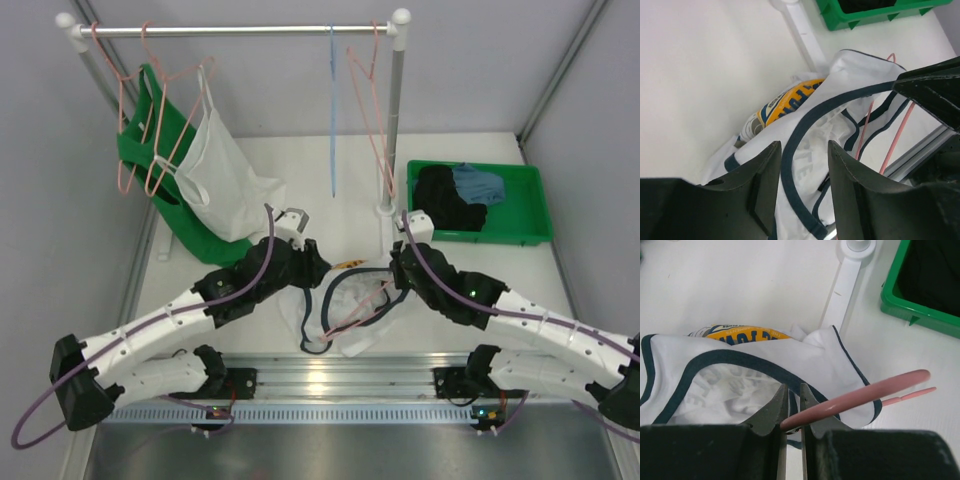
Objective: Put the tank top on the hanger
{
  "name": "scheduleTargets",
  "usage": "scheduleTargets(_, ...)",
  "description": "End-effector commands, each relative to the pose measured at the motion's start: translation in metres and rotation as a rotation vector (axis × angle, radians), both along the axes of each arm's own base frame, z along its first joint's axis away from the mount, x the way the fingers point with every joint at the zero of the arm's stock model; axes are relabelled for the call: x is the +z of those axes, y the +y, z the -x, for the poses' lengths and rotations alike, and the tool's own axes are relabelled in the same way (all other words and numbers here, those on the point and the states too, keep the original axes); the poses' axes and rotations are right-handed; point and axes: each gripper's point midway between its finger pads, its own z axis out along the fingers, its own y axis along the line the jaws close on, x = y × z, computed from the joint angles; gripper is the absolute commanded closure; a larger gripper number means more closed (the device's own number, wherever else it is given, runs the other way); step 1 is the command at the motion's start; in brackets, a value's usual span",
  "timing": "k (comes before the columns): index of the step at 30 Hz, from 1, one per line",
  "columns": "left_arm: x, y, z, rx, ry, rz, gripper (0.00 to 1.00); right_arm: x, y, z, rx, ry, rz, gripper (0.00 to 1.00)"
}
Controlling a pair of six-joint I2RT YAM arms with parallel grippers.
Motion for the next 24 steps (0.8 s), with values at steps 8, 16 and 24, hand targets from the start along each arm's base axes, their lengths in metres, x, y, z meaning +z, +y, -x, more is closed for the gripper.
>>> scheduleTargets(8,-0.064,0.005,0.052,-0.105,0.351,-0.131,0.53,0.015,-0.007,0.003,-0.037,-0.054,-0.032,1.0)
scheduleTargets(16,-0.091,-0.011,0.078,-0.2,0.445,-0.285,0.52,0.016,-0.01,0.003,-0.058,-0.054,-0.027,1.0)
scheduleTargets(24,-0.1,-0.007,0.084,-0.184,0.419,-0.382,0.52,0.014,-0.011,0.002,-0.083,-0.048,-0.033,1.0)
